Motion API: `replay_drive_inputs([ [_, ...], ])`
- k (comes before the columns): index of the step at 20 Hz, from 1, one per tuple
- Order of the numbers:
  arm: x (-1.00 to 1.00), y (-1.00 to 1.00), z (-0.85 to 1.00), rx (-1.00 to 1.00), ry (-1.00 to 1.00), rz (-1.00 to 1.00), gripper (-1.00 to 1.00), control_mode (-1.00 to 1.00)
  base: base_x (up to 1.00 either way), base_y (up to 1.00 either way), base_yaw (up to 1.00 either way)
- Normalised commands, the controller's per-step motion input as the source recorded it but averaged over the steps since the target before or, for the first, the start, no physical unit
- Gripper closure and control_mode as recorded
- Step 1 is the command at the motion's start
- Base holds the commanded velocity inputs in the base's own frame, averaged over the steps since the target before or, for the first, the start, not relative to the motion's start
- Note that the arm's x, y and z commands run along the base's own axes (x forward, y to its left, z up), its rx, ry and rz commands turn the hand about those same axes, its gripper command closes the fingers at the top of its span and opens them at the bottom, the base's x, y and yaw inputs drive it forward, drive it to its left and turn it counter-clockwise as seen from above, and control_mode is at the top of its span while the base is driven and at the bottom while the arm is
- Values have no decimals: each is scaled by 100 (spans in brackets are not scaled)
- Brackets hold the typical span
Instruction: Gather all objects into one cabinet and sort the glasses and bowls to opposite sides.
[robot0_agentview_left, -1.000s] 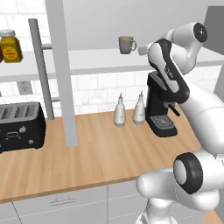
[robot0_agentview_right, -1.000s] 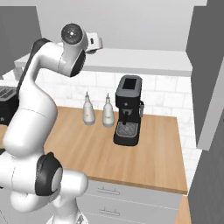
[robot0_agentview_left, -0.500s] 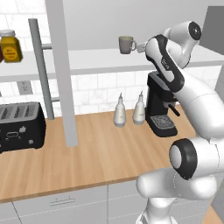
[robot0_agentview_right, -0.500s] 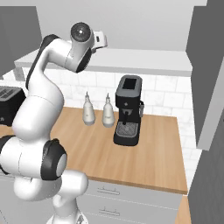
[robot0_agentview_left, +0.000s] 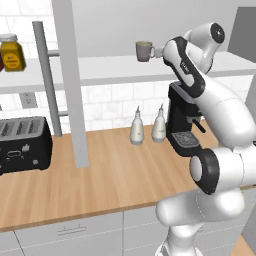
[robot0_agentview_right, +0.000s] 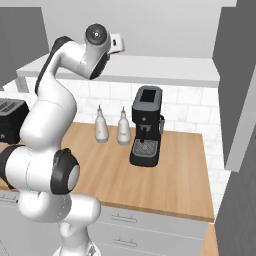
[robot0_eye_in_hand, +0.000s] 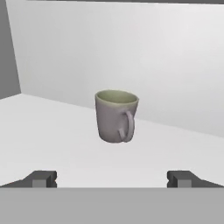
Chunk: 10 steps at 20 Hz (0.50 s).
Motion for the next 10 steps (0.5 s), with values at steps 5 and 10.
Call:
replay_drive_inputs([
  [5,24,0,-1,0,0,0,-100,-100,0,0,0],
  [10,28,0,-13,0,0,0,-100,-100,0,0,0],
])
